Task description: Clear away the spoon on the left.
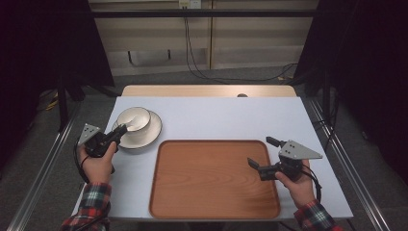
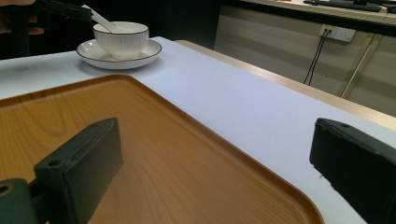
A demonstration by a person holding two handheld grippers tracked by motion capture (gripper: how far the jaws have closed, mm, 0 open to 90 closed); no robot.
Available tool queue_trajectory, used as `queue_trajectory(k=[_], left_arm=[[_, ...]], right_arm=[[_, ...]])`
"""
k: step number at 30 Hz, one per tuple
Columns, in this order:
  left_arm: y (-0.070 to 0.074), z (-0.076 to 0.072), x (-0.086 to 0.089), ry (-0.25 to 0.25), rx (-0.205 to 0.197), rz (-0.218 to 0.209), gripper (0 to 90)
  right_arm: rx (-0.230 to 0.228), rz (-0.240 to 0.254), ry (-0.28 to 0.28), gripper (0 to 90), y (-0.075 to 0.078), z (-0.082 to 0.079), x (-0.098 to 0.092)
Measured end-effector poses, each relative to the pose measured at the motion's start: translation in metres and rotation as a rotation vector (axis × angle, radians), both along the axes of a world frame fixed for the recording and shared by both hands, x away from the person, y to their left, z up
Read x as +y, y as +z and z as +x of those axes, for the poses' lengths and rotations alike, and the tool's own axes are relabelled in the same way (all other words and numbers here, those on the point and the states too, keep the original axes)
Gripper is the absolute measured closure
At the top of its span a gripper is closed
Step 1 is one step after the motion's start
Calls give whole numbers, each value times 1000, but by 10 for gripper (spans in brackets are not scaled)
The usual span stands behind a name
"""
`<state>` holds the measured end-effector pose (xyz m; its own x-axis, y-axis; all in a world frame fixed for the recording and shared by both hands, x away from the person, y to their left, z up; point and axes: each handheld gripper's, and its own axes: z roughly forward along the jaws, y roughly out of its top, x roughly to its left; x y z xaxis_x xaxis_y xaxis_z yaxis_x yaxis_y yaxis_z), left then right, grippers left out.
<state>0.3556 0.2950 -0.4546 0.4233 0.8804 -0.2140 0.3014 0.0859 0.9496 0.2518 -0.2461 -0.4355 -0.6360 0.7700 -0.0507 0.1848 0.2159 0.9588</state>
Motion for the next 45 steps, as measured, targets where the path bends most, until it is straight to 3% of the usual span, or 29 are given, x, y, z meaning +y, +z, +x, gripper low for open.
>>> queue_trajectory(k=[24,34,38,45], left_arm=[[9,8,-6,20,-26,15,854],[9,12,-8,38,-71,6,852],[9,13,-9,40,-91,-17,852],[13,13,-12,37,-102,-7,850]], right_arm=[[1,3,-2,20,0,1,0],[4,-2,12,20,-1,0,2],[5,-2,9,20,-1,1,2],[3,-2,13,20,-1,0,2]])
